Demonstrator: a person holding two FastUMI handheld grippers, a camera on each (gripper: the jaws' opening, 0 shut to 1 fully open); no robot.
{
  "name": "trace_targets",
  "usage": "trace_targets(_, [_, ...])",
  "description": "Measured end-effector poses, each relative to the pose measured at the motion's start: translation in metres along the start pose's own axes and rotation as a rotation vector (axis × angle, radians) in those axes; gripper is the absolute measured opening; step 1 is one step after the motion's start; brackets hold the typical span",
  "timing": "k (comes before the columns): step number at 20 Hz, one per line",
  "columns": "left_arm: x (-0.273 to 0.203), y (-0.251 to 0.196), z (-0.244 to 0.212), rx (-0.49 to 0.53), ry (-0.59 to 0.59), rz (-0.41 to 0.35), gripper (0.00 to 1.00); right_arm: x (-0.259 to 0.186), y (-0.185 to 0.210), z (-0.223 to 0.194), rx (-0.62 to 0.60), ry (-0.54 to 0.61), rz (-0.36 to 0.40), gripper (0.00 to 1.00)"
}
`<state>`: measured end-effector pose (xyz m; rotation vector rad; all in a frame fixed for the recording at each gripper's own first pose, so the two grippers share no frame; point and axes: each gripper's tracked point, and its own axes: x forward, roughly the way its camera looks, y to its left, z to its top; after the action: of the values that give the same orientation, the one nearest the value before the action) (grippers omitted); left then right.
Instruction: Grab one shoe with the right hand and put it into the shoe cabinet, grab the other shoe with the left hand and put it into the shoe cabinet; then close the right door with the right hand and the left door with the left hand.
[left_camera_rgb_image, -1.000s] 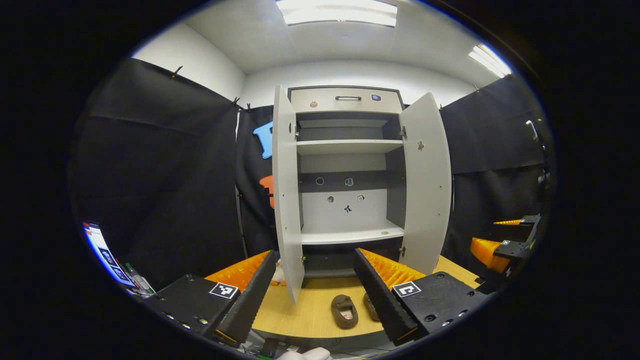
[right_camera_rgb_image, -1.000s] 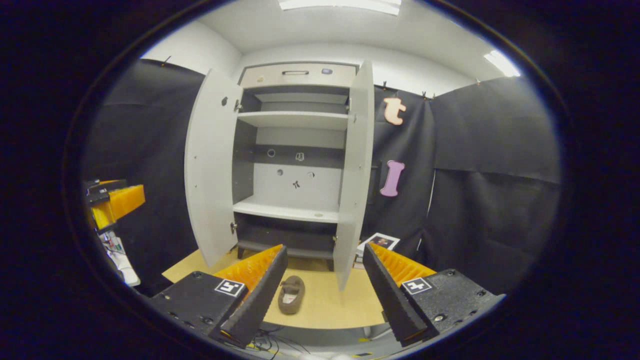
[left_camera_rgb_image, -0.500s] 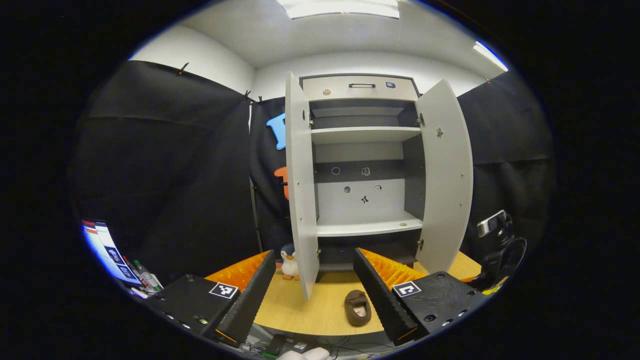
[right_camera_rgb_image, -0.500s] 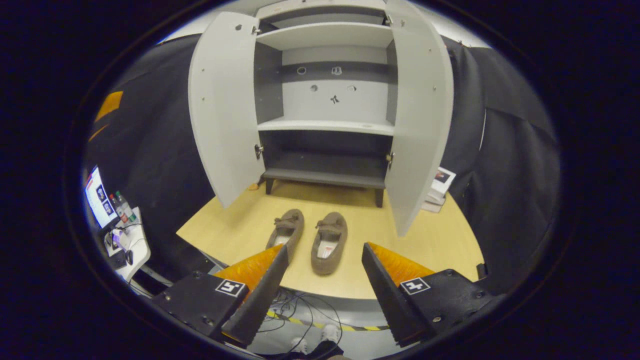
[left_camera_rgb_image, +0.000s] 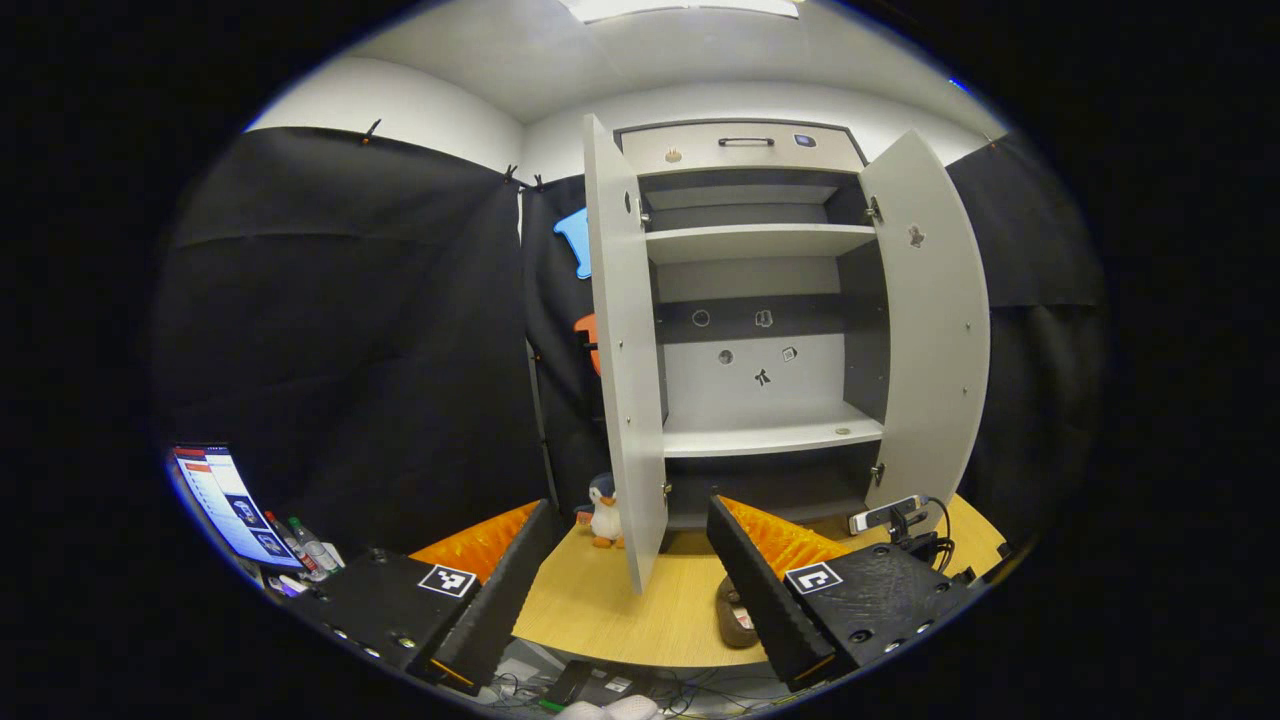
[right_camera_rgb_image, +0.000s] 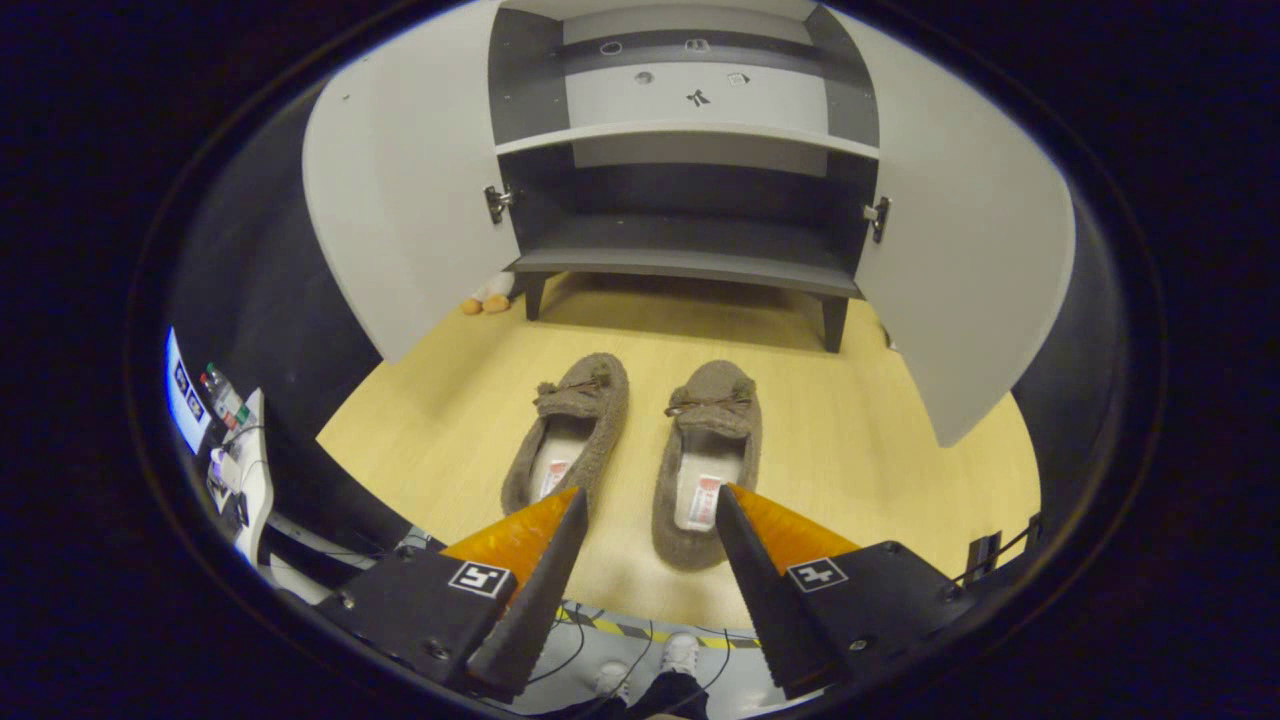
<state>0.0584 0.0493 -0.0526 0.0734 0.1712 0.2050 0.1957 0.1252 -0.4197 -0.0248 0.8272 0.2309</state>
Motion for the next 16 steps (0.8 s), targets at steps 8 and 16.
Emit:
trace_targets(8, [0.035,0.009,-0.004,-0.004,0.040,0.095,0.96,0.074,-0.017,-0.001,0.035,0.081,-0.035,0.80])
trace_targets(16, [0.060,0.001,-0.013,0.000,0.087,0.138,0.96,0.135,-0.030,0.027,0.151,0.047,-0.063,0.74])
